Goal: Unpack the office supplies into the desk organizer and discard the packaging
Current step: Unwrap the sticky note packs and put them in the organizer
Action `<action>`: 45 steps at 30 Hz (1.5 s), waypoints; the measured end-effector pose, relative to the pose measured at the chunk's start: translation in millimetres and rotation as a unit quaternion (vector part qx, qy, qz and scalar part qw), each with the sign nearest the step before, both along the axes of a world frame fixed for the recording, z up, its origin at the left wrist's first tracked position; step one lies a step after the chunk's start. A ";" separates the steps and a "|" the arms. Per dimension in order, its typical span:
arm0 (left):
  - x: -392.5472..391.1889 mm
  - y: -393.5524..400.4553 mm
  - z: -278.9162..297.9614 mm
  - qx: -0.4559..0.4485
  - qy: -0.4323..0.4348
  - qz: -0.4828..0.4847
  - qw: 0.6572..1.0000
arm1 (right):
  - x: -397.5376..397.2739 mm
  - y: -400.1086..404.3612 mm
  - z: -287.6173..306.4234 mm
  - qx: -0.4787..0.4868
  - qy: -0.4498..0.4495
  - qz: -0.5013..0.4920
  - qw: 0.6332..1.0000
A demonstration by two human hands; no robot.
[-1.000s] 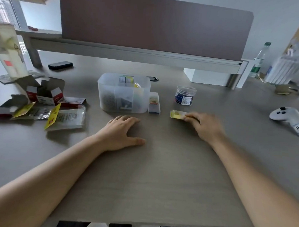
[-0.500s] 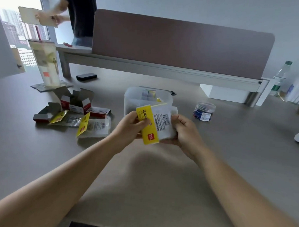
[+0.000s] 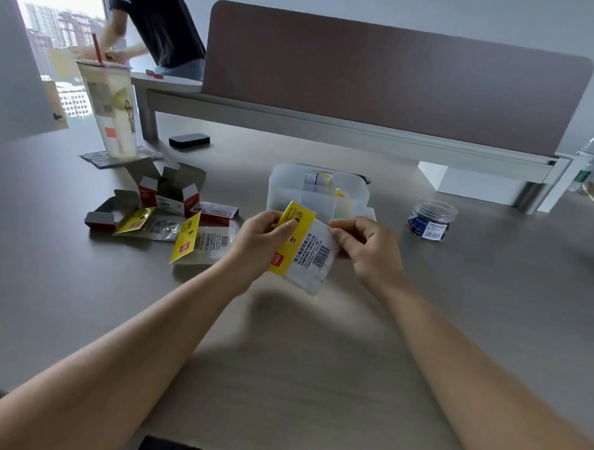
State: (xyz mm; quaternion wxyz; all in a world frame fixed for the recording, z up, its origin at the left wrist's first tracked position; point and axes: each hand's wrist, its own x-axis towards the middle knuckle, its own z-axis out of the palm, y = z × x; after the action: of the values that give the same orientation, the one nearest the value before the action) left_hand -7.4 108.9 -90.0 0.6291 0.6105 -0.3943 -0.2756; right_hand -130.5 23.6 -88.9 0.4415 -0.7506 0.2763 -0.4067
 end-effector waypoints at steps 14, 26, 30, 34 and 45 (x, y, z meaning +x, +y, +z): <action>9.6 -3.4 -3.7 -0.004 0.028 0.028 0.999 | -5.8 -7.6 2.2 0.003 -0.016 0.021 1.000; -1.3 -6.2 -3.3 -0.009 -0.048 0.074 0.996 | -3.3 -6.6 -2.9 0.053 0.004 0.012 0.999; -6.0 -6.5 -2.3 -0.009 -0.083 0.086 0.993 | 1.4 -4.6 -3.5 0.019 0.029 -0.031 0.999; -3.9 -6.0 -2.7 -0.021 -0.066 0.083 0.994 | 1.1 -4.6 -0.2 0.013 0.025 -0.057 0.998; 9.5 -2.4 2.3 -0.043 0.077 0.047 0.995 | -8.9 -7.2 10.9 0.104 -0.044 0.039 0.993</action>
State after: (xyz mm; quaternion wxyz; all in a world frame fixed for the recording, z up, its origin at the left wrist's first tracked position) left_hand 2.1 106.4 -87.6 0.6960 0.5775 -0.3267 -0.2746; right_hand -139.4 16.4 -78.0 0.5445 -0.6919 0.2680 -0.3912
